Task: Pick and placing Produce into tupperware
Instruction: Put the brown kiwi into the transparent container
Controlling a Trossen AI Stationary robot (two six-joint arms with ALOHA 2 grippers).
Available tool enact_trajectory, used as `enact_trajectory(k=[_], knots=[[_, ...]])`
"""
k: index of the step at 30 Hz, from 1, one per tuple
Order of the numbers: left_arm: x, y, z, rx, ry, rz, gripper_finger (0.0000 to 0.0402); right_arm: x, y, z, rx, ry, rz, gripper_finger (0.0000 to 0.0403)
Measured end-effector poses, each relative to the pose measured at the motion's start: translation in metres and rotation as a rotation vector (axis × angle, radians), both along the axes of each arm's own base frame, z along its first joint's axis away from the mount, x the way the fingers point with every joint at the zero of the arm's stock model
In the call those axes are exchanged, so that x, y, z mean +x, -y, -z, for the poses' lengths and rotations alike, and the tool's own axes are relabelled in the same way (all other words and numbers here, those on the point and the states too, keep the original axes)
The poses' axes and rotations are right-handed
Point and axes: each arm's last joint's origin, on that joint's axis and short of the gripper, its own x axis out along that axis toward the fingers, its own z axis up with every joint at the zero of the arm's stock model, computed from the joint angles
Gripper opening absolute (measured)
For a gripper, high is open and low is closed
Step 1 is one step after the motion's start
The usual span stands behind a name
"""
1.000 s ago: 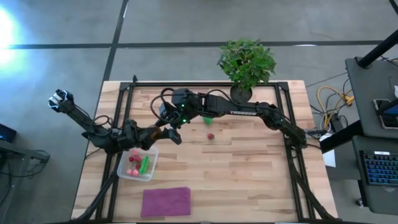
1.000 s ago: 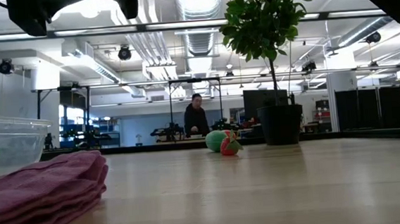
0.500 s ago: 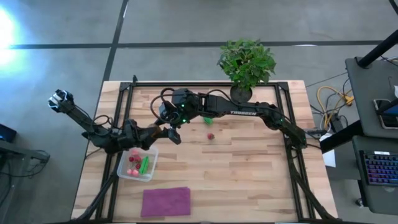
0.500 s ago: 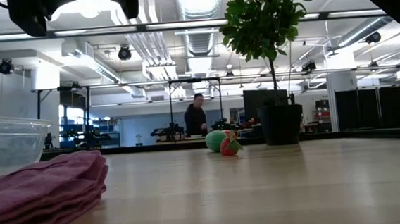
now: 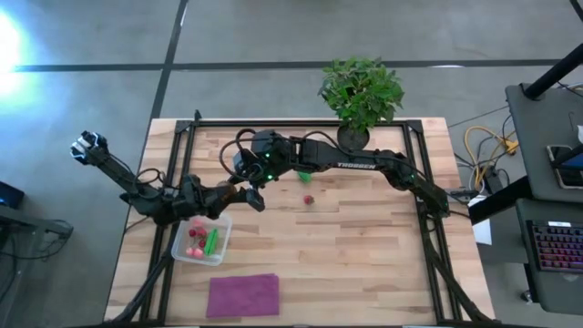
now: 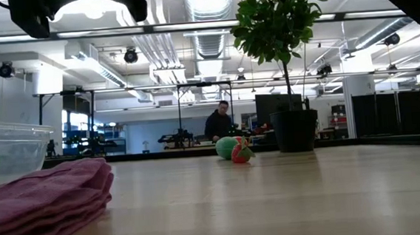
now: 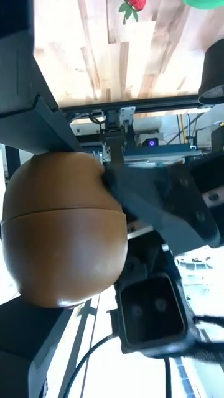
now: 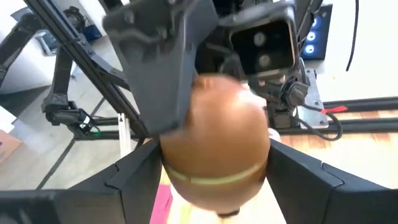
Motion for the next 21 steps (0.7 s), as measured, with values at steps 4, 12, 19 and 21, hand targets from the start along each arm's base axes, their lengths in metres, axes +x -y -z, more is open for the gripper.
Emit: enact_trajectory(k=[4,12,19,21], knots=[[-0.002,-0.001,-0.002,0.012,0.005,-0.003,0.0299,-0.001,0.0,0.004,0.015,-0.045,0.006,0.0265],[-0.003,-0.002,0.002,0.059,-0.044,-0.004,0.0299,-0.005,0.0,0.012,0.015,-0.14,0.005,0.0286],[-0.004,0.004,0.008,0.139,-0.079,0.264,0.0299,-0.028,-0.001,0.02,-0.082,-0.349,-0.035,0.0299],[-0.005,0.008,0.011,0.166,-0.107,0.368,0.0299,-0.036,0.001,0.019,-0.141,-0.406,-0.026,0.0299]])
